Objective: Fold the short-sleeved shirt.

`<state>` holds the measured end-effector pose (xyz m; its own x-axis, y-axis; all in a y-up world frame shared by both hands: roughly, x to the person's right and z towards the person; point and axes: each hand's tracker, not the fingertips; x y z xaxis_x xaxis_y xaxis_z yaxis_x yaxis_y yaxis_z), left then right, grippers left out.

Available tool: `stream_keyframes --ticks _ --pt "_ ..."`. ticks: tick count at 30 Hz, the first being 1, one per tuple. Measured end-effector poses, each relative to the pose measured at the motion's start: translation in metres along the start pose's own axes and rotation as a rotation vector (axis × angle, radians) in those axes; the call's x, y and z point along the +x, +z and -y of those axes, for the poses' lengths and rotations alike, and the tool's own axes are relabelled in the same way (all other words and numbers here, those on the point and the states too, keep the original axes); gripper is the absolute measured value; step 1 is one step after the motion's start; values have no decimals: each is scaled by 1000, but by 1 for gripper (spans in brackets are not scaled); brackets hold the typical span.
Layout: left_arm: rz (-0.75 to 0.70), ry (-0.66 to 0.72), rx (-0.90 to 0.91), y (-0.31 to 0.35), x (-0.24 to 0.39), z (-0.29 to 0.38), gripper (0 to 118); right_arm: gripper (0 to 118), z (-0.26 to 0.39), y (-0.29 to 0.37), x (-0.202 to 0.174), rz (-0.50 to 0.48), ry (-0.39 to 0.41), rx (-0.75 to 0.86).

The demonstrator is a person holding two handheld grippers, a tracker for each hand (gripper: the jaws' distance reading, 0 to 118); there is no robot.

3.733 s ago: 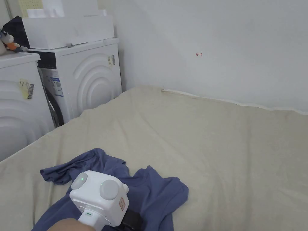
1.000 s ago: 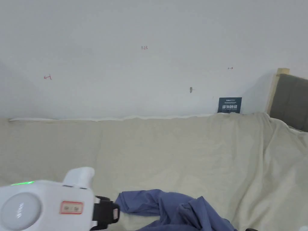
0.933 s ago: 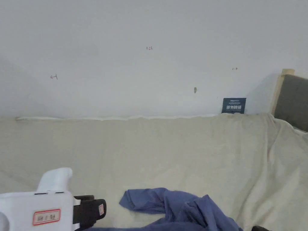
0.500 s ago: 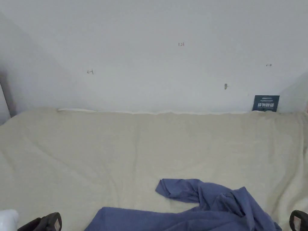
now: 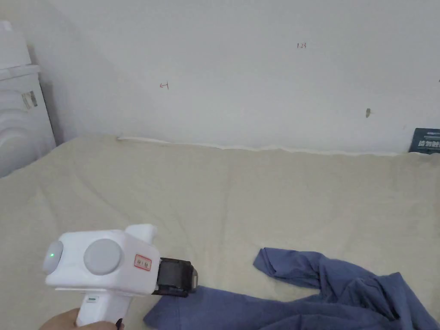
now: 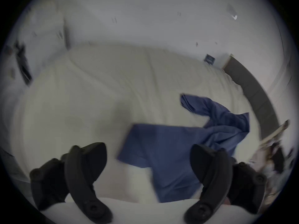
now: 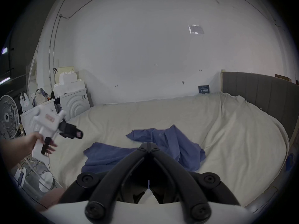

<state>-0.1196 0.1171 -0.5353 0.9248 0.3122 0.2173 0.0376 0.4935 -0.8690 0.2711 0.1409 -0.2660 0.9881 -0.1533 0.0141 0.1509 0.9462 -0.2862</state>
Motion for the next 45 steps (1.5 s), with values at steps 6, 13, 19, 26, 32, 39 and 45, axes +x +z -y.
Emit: stream_keyframes --ticks 6,13,19,26,32,39,45 --pt "-165 17 -91 -70 2 -30 109 0 14 -14 7 -21 -12 -49" --pt "-249 -82 -310 -125 22 -23 107 0 27 -36 25 7 -76 -112" --pt "-133 -126 -174 -88 28 -15 4 0 23 -37 29 22 -60 -95" --pt "-137 -75 -121 -72 19 -10 4 0 -37 -56 54 -28 -105 170" --pt "-126 -112 -83 -59 24 2 4 0 -154 -205 52 -142 72 -282" --pt "-32 -55 -80 -53 9 12 4 97 -129 -389 17 -82 109 -928" --pt "13 -52 -71 -54 2 16 4 101 -71 -459 -4 2 238 -1045"
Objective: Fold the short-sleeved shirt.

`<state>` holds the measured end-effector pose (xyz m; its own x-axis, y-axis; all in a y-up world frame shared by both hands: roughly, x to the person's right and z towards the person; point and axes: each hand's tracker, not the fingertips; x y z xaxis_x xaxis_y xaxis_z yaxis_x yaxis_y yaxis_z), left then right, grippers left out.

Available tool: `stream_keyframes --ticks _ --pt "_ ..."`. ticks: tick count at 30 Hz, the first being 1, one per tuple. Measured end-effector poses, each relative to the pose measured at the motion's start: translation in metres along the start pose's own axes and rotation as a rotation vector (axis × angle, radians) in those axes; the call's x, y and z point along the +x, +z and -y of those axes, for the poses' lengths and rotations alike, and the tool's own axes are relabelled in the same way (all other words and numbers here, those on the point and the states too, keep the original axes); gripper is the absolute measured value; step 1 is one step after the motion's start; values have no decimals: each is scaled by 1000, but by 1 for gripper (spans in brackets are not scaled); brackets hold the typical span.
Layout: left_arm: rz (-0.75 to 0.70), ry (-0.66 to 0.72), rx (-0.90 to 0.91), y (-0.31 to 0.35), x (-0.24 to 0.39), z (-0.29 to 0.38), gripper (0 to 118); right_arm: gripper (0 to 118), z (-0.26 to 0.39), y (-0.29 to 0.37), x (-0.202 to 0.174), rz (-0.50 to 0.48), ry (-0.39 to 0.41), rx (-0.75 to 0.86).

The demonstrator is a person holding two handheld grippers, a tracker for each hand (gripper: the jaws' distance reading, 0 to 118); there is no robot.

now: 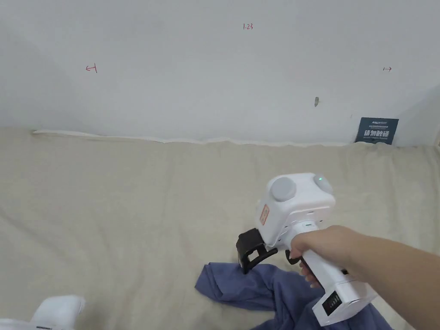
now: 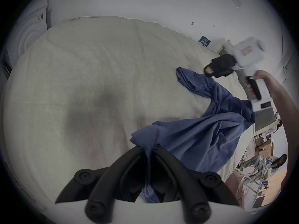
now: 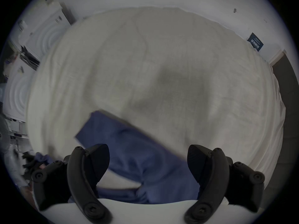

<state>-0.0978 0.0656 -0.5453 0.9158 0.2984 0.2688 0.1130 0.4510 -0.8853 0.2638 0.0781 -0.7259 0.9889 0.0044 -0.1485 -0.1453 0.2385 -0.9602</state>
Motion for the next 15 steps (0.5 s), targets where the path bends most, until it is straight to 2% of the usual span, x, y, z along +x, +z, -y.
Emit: stream_keyframes --ticks 1,2,3,4,5,6,8,10,12,14,15 --pt "-1 -4 -6 -2 0 0 4 100 -3 -10 -2 10 14 -25" --pt "-4 -4 -4 -4 -2 1 4 89 -4 -17 -4 4 33 -45" --pt "-2 -1 2 -5 -5 1 4 38 -5 -22 -6 -16 57 -68" --pt "7 5 -5 -8 -6 2 4 3 -2 -20 -6 -59 70 -60" --pt "15 14 -14 -10 -8 2 4 3 0 -17 -7 -43 70 -27" --pt "21 25 -20 -12 -10 2 4 3 0 -12 -9 29 103 19" --pt "33 43 -26 -14 -14 2 4 3 6 3 1 -59 68 18" --pt "50 44 -7 -9 -14 2 4 3 14 27 10 -76 54 78" --pt "77 3 83 5 -9 2 4 3 31 62 31 -157 29 146" --pt "71 34 71 22 -11 0 4 3 58 99 52 -180 -33 209" --pt "134 82 91 33 -12 -1 4 3 78 124 63 -177 -55 249"
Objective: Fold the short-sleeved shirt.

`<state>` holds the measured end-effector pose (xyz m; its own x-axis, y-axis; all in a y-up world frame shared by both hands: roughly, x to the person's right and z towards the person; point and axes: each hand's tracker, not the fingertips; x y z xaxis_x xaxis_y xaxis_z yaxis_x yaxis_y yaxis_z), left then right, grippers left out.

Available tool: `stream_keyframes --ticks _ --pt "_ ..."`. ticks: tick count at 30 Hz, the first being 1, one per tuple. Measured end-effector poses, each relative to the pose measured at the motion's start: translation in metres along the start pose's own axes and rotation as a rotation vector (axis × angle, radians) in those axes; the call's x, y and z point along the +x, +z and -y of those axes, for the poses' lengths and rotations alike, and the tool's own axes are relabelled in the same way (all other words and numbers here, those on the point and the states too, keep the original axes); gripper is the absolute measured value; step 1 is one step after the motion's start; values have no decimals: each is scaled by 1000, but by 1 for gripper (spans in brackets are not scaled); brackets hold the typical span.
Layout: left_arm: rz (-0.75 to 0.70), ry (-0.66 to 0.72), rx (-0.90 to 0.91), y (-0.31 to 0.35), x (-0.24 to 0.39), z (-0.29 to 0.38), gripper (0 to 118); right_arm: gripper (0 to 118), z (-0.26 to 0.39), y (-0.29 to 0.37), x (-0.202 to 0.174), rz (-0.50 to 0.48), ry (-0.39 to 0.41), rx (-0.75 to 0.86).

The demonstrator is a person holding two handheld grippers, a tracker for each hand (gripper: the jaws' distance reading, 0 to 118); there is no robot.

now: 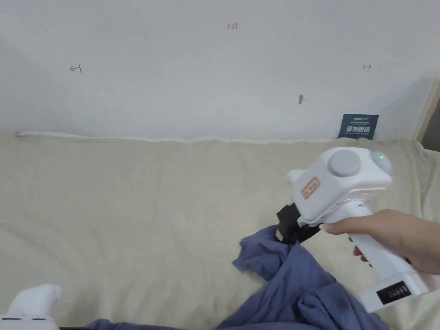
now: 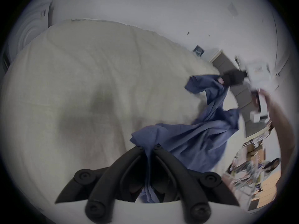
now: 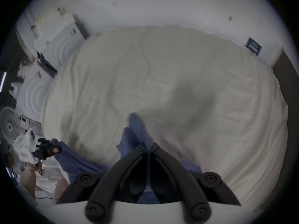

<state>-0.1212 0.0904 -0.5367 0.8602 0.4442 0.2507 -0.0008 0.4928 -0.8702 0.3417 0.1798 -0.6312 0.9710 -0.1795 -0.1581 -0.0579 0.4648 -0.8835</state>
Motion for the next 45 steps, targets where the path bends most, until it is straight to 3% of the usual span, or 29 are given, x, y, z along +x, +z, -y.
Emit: stream_keyframes --ticks 3,7,10,14,18,21,25,32,42,45 --pt "25 12 59 39 9 -9 4 3 38 78 15 4 -49 124" --pt "-26 -134 188 97 49 -23 4 3 86 172 15 -57 -123 308" --pt "27 -139 238 133 83 -36 4 3 104 224 6 -91 -164 395" --pt "58 -206 319 179 130 -58 4 3 106 282 -11 -38 -127 499" --pt "66 -264 392 219 174 -88 4 3 93 330 -23 114 -173 634" --pt "69 -268 422 240 196 -121 4 3 68 362 -23 122 -205 688" --pt "-32 -305 513 264 225 -158 4 3 29 405 -33 166 -149 768" --pt "-82 -281 587 268 245 -226 4 3 -46 430 -44 254 -134 845" --pt "-124 -292 691 216 244 -315 4 3 -136 402 -31 345 -111 872" --pt "-123 -275 698 204 242 -331 4 3 -153 400 -32 370 -61 891"
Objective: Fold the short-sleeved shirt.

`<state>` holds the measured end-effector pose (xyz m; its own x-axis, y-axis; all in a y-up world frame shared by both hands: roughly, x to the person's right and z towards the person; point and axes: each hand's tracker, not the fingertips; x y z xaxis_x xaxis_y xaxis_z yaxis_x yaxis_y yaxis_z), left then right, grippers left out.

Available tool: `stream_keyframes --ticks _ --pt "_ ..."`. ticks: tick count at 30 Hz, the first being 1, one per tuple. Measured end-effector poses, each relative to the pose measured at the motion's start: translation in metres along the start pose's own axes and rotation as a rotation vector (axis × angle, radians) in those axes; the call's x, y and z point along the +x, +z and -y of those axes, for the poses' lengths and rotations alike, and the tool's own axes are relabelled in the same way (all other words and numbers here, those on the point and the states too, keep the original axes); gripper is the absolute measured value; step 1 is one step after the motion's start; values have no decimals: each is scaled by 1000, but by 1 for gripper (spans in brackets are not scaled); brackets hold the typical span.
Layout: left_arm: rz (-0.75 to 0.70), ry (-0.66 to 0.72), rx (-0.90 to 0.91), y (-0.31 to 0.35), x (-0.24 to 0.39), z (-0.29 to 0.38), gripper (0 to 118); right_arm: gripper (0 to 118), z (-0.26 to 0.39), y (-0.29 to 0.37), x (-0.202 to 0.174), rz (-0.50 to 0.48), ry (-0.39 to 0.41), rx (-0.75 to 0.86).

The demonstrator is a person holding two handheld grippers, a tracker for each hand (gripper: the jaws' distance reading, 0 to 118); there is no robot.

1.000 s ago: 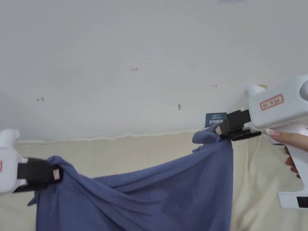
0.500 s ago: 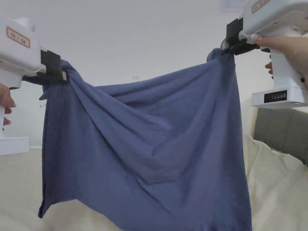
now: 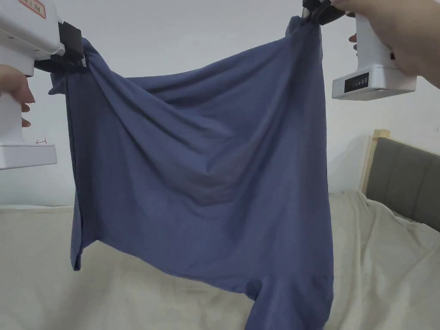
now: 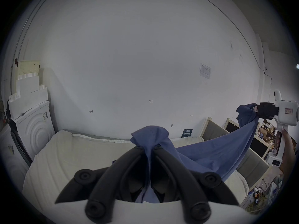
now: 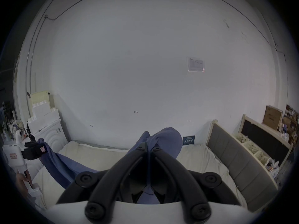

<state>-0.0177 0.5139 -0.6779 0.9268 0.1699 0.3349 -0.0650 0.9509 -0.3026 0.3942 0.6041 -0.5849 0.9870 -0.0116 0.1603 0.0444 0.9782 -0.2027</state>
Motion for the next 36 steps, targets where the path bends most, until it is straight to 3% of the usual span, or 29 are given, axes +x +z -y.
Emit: stream_keyframes --ticks 5,10,16,20,24,27,31,36 --pt "-2 -1 0 -17 -6 12 4 3 -2 -18 -13 13 91 12" --pt "8 -6 -79 -22 -12 50 4 3 38 -15 -17 -5 96 -22" --pt "78 15 -232 -17 -7 149 4 3 161 3 -14 -32 115 -202" --pt "133 10 -362 4 6 241 4 3 268 25 -6 -116 56 -332" --pt "189 51 -494 44 12 339 4 3 363 72 4 -124 51 -397" --pt "201 50 -526 85 21 389 4 3 407 127 11 -168 -30 -406" --pt "246 -27 -546 147 37 415 4 3 433 201 18 -168 -41 -373" --pt "250 31 -575 195 32 416 4 3 441 260 30 -126 -14 -351"
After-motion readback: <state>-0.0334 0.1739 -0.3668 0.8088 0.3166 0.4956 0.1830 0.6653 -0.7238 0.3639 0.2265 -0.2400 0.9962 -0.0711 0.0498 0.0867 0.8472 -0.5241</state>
